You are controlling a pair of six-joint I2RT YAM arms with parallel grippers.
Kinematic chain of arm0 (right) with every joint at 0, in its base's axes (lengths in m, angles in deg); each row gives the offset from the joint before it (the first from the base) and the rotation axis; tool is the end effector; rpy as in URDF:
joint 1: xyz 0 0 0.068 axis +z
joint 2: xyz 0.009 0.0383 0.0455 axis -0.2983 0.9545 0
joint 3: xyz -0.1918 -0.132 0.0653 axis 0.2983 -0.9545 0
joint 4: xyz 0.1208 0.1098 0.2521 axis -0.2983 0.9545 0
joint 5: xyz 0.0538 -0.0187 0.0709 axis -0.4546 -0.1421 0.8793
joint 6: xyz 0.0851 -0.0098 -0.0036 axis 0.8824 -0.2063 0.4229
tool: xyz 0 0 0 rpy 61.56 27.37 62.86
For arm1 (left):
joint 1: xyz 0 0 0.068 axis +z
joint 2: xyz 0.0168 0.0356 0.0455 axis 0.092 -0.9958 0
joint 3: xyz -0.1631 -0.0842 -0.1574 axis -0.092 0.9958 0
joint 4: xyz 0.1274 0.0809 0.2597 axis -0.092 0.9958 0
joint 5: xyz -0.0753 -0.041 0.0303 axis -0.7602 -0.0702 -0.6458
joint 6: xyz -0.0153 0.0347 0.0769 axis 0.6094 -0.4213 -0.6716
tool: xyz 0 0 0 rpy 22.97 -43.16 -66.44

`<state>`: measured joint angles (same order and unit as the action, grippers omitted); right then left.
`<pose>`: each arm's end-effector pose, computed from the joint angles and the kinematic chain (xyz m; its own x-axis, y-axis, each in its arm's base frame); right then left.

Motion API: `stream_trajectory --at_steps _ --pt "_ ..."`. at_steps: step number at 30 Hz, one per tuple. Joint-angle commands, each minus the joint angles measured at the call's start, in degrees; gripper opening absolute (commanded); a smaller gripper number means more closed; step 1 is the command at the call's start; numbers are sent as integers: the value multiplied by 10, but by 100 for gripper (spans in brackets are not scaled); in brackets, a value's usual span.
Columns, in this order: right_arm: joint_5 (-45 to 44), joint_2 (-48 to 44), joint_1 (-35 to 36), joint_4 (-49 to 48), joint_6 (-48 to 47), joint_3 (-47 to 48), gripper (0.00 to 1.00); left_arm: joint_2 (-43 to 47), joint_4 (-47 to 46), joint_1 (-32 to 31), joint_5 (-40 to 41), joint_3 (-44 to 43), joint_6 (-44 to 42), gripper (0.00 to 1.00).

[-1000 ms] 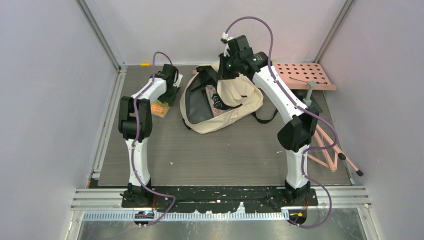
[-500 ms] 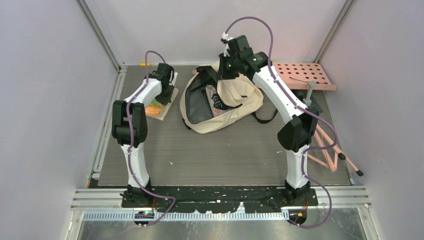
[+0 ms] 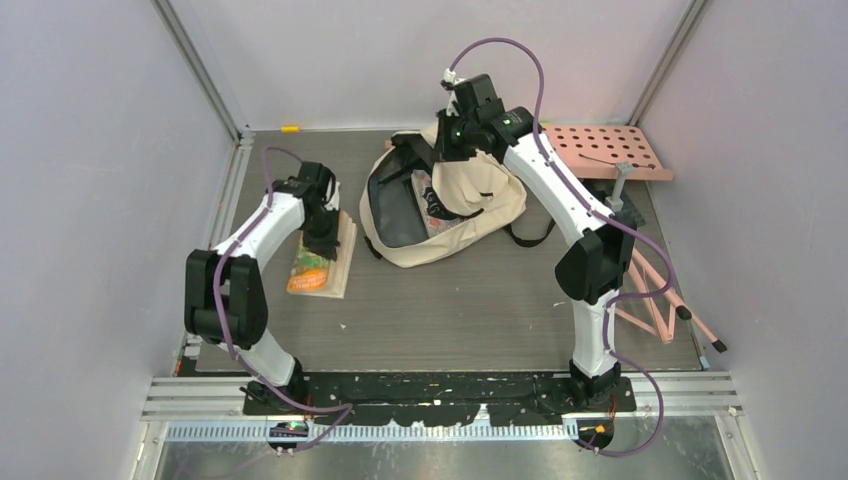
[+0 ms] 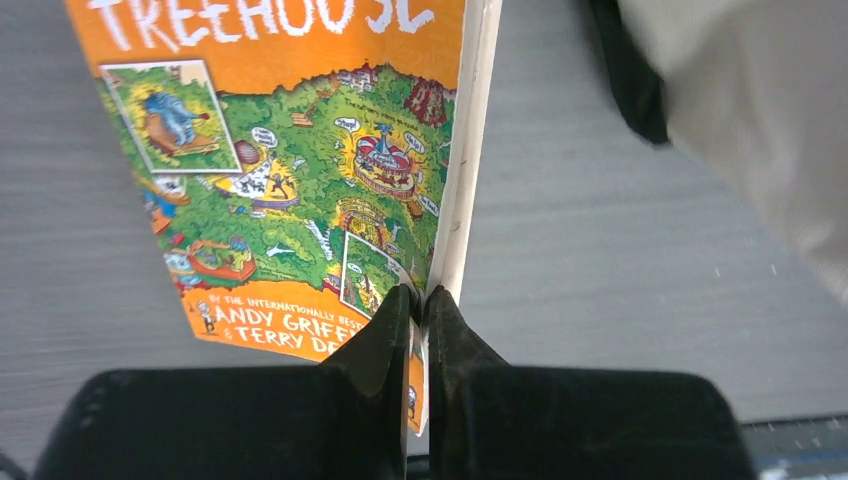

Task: Pack the student bag
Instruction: Pick up the book from the center of the board.

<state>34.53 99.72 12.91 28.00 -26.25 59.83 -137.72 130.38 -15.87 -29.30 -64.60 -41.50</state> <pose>0.4378 0.2663 0.3256 -0.7104 -0.0354 -0.7029 -0.3692 0.8690 0.3294 0.3641 -0.0693 0.1481 -0.9599 -0.0049 -0.2803 0.0145 0.9976 -0.0670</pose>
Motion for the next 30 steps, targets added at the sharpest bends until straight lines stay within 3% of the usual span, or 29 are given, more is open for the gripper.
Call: stream_trajectory --at_steps 1,3,4,9,13,18,23,25,26,30 --pt "3 -54 3 -53 4 -15 1 74 -21 -7 -127 60 70 0" --pt "-4 -58 3 -55 -4 -35 1 92 -29 -7 -149 73 86 0" --pt "-8 -59 3 -56 -7 -48 0 98 -28 -6 -151 74 88 5" --pt "-58 -55 -3 -40 -18 -68 0 114 -13 14 -147 44 88 62" --pt "-141 -47 -20 -20 -29 -66 0 118 -9 49 -137 29 83 85" --pt "-188 -16 -66 -18 -13 -84 0 93 -1 111 -117 50 89 93" --pt "-162 37 -106 -14 -2 -75 4 78 -38 158 -149 95 99 96" --pt "-149 44 -113 -7 -7 -65 20 70 -45 167 -156 103 99 97" --pt "-145 43 -115 -6 -13 -64 32 66 -48 170 -154 108 100 98" --pt "-133 26 -116 -5 -23 -68 52 44 -66 186 -149 129 108 100"
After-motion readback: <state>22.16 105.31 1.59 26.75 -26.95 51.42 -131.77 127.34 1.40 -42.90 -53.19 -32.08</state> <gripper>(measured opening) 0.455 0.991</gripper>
